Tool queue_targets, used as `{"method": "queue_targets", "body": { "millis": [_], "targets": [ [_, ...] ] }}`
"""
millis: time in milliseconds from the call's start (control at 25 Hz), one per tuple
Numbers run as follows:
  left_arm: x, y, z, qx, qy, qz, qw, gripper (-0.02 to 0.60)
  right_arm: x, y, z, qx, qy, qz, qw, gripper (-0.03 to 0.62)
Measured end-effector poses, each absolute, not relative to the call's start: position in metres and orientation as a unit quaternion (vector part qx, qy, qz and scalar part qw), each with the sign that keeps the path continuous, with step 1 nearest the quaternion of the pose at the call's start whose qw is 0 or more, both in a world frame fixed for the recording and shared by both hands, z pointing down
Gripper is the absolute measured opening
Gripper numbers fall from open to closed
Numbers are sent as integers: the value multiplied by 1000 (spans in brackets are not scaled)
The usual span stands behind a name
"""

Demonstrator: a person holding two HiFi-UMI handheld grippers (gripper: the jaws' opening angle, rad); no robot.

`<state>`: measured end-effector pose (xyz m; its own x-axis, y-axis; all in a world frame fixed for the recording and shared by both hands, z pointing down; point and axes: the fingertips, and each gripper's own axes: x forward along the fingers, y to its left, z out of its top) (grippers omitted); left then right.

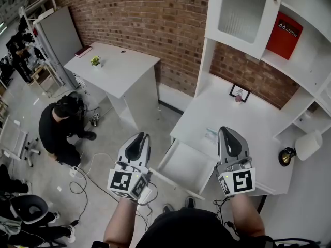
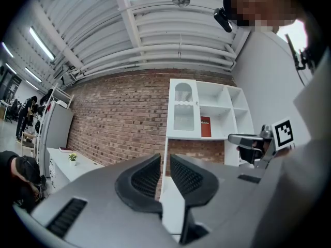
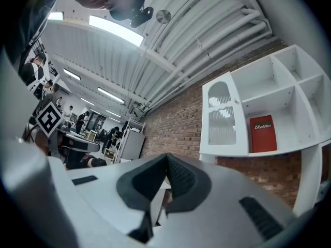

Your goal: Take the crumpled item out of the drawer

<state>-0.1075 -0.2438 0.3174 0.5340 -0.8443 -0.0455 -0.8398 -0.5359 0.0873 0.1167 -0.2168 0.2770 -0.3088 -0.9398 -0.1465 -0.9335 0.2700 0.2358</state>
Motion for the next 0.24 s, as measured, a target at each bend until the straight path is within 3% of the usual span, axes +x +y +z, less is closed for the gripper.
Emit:
{"method": "queue_targets", "body": {
  "millis": [240],
  "targets": [
    [-113, -242, 321, 877, -477, -41, 30, 55, 110, -214, 278, 590, -795, -142, 13, 0]
  ]
}}
